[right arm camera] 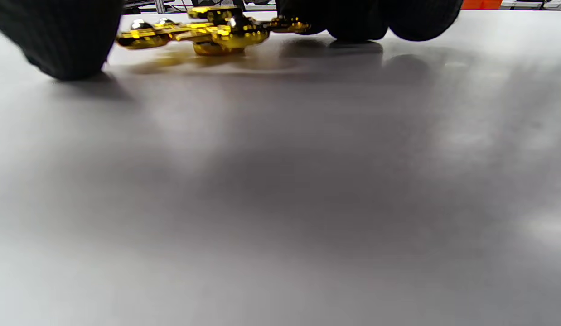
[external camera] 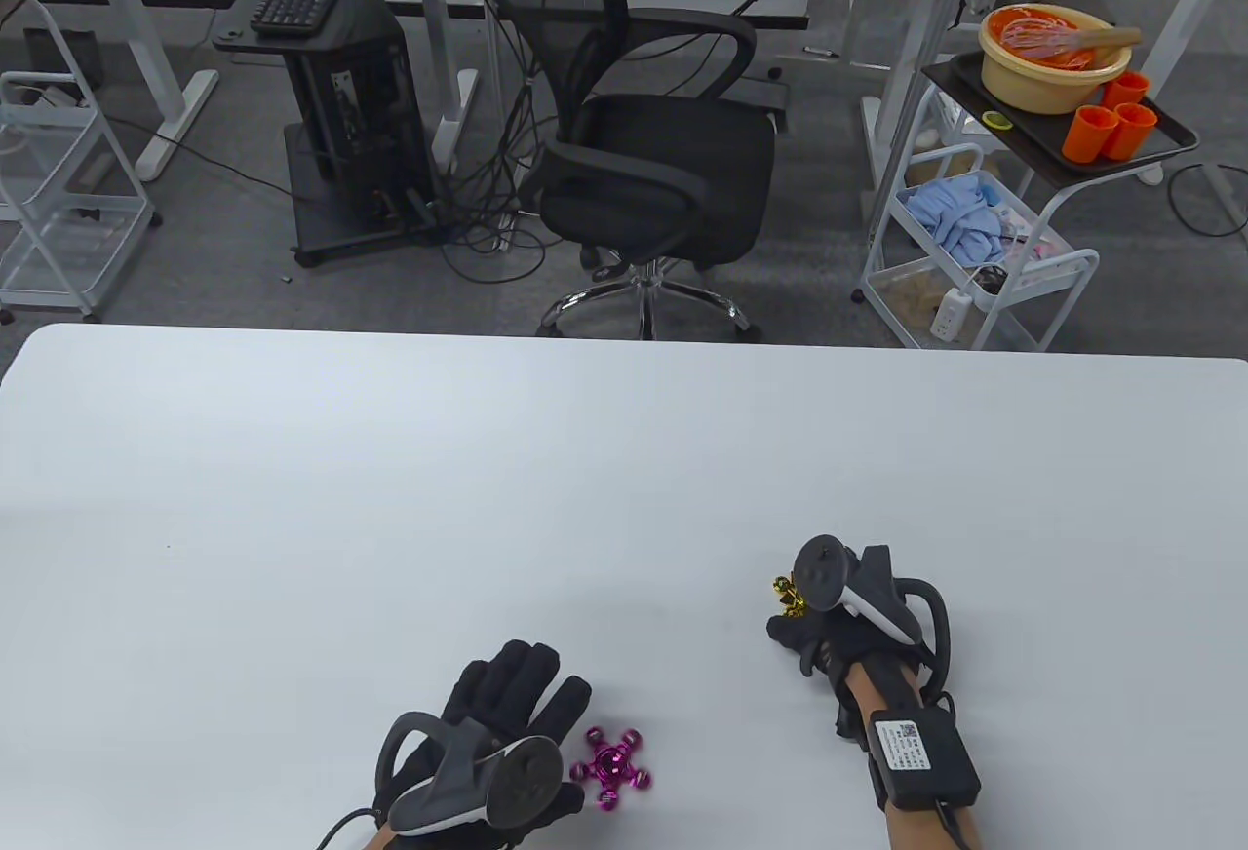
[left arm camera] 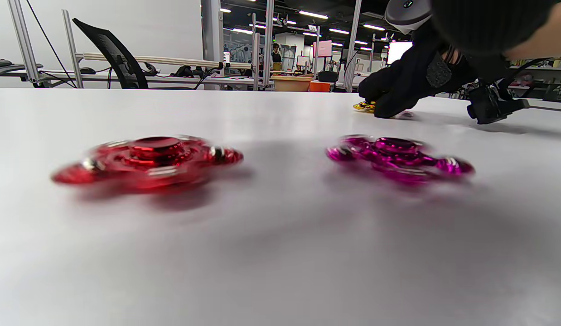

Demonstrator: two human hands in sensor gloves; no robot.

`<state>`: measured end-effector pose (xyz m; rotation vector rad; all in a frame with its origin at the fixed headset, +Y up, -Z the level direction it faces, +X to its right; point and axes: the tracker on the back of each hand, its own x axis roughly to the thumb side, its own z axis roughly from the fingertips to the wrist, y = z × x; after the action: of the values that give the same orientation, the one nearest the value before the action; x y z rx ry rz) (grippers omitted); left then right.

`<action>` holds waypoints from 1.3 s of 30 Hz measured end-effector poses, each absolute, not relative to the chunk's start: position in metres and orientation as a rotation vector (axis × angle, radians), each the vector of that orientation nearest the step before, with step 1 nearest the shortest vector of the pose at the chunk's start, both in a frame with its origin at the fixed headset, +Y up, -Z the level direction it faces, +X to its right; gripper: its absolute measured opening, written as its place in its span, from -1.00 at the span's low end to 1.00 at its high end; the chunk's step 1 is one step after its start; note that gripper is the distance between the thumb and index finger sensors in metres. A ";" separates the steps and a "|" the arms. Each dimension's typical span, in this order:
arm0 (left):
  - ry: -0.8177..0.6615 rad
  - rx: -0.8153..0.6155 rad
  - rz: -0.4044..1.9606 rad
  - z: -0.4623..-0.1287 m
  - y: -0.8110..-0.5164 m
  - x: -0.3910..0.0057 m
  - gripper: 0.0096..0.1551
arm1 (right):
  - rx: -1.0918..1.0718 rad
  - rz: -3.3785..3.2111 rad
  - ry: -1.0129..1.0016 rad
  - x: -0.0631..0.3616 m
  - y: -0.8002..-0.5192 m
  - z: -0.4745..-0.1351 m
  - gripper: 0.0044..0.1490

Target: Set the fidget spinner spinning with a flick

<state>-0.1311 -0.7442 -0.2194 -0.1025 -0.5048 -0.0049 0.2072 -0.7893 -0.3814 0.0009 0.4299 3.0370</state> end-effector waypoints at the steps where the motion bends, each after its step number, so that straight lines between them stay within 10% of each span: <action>1: -0.504 -0.104 -0.005 -0.219 -0.744 -0.131 0.02 | 0.000 3.030 0.428 0.207 -0.790 -0.381 0.22; 26: -0.519 -0.110 -0.058 -0.218 -0.745 -0.127 0.01 | 0.185 3.197 0.191 0.195 -0.784 -0.380 0.12; 39: -0.516 -0.112 -0.064 -0.218 -0.746 -0.127 0.01 | 0.527 2.993 0.051 0.175 -0.760 -0.320 0.12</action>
<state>-0.1266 -0.7460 -0.2180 -0.1121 -0.5159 -0.0636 0.1753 -0.7605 -0.3201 0.5268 0.0508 2.9927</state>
